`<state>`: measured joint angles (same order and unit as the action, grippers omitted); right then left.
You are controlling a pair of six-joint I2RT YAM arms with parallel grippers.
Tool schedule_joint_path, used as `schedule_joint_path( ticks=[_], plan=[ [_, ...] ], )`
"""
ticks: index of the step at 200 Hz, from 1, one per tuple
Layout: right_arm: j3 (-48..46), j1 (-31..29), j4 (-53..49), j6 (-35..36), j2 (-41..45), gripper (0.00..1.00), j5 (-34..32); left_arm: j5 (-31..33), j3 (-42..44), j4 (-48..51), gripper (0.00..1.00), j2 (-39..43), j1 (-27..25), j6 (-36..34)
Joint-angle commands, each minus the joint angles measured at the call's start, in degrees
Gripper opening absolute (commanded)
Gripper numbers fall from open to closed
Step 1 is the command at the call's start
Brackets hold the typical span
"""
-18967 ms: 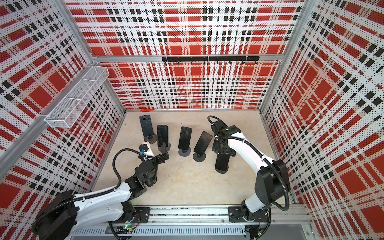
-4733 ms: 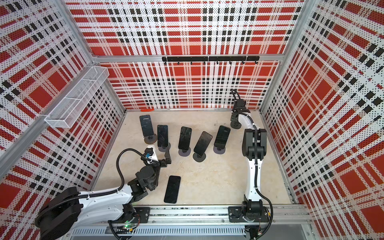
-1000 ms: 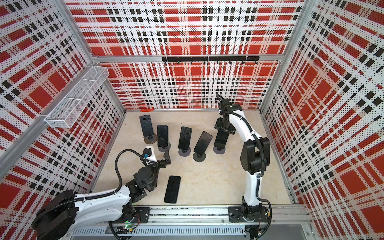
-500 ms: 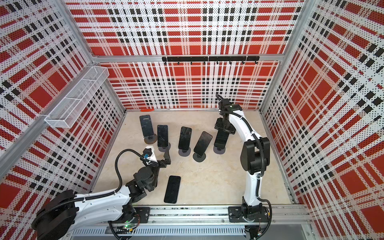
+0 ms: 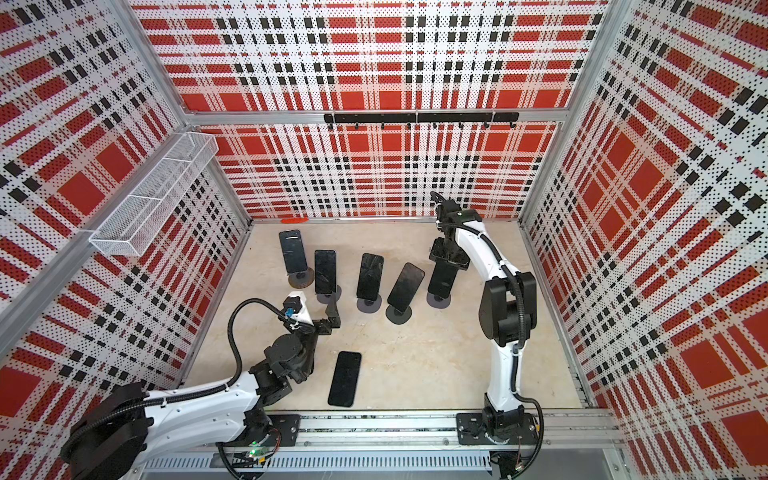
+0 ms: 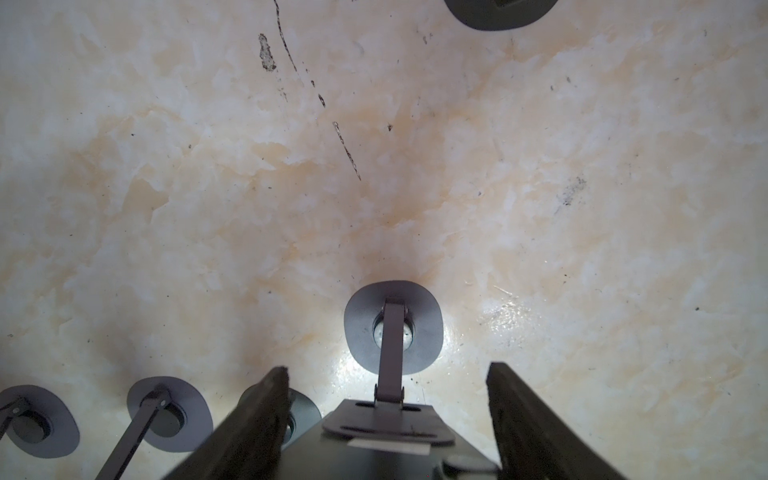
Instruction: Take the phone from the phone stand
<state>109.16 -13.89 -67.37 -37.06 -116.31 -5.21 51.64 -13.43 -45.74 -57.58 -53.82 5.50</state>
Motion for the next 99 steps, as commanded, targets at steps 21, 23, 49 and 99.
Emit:
schedule_joint_path(
  ticks=[21, 23, 49, 99],
  plan=[
    [0.84, -0.79, -0.65, 0.10, -0.19, 0.74, -1.24, 0.65, 0.16, -0.23, 0.98, 0.78, -0.14, -0.45],
    [0.80, -0.83, -0.65, 0.18, -0.15, 0.74, -1.28, 0.52, 0.16, -0.23, 0.98, 0.78, -0.14, -0.50],
    [1.08, -0.86, -1.18, 0.06, 0.36, 0.73, -1.29, 0.45, 0.11, -0.30, 0.98, 0.80, -0.16, -0.58],
    [1.79, -1.27, -1.37, -0.06, 2.41, 0.72, -1.55, 0.27, 0.11, -0.30, 0.98, 0.58, -0.05, -0.28]
  ],
)
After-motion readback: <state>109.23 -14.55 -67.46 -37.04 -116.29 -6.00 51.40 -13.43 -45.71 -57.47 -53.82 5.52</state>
